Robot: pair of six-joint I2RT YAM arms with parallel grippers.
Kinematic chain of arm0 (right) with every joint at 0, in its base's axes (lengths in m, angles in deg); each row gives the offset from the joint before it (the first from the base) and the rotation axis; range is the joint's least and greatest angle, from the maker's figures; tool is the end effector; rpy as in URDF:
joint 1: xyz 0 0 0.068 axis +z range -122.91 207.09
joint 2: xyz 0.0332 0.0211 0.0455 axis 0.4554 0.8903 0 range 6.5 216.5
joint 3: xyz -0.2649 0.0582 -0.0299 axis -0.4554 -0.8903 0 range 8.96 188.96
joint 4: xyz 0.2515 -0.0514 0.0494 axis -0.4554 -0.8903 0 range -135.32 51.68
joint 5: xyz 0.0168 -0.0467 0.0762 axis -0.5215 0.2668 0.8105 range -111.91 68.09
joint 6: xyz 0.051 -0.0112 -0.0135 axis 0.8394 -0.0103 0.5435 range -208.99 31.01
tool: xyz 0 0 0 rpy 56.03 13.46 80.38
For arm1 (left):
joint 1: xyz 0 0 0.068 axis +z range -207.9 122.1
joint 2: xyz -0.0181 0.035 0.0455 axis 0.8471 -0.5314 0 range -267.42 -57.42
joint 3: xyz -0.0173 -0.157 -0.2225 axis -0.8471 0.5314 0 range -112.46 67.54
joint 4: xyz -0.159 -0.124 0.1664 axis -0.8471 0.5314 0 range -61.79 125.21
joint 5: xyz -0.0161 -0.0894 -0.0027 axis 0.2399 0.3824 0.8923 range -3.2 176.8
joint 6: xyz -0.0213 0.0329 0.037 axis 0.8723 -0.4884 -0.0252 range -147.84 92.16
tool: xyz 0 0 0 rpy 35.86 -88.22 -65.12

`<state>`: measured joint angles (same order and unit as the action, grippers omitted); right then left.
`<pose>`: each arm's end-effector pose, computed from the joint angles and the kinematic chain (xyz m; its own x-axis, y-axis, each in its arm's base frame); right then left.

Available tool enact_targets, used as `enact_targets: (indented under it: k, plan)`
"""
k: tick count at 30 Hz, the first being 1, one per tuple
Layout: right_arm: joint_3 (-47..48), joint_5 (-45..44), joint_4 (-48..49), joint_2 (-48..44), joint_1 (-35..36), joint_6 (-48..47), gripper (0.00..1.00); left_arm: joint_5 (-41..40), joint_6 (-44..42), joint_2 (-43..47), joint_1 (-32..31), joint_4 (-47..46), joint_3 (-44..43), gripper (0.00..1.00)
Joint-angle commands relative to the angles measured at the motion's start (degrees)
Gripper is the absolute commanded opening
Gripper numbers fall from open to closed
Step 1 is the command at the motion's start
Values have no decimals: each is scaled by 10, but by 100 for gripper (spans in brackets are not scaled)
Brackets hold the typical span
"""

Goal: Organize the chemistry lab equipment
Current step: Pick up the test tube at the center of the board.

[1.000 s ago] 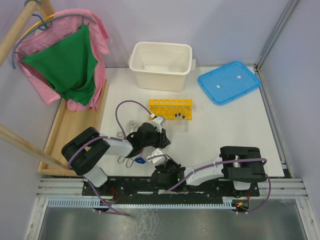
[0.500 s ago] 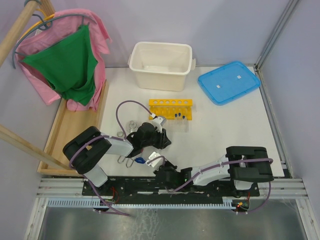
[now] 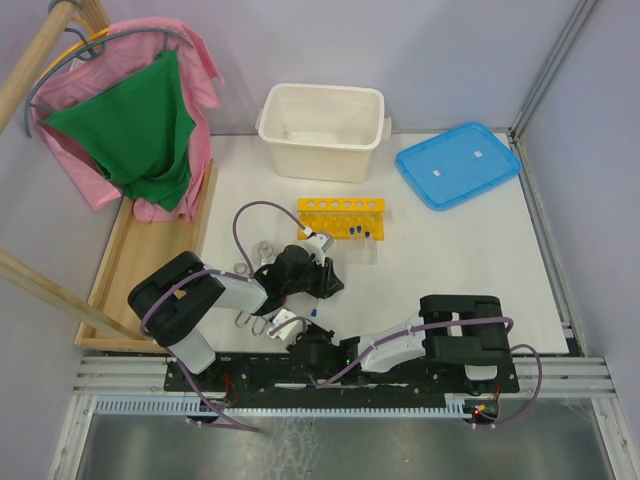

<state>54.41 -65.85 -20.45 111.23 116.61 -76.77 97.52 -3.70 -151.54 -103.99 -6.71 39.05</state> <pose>0.0276 0.3383 0.1230 -0.1568 -0.5350 -0.8302 -0.6982 0.6546 -0.2899 0.1953 -0.2123 0.1228 -0.6581 0.1042 -0.7457 0.6023 0.6672 -0.4383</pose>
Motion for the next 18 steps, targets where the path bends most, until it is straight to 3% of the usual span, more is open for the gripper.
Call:
enact_targets:
  k: [1,8,18]
  plan:
    - [36,-46,10,21,0,-14,10,11,19,-18,2,20,4,36]
    - [45,-98,-49,36,-2,23,10,14,22,-25,2,19,6,35]
    - [-14,-138,-96,7,-3,118,10,19,24,-20,2,20,15,32]
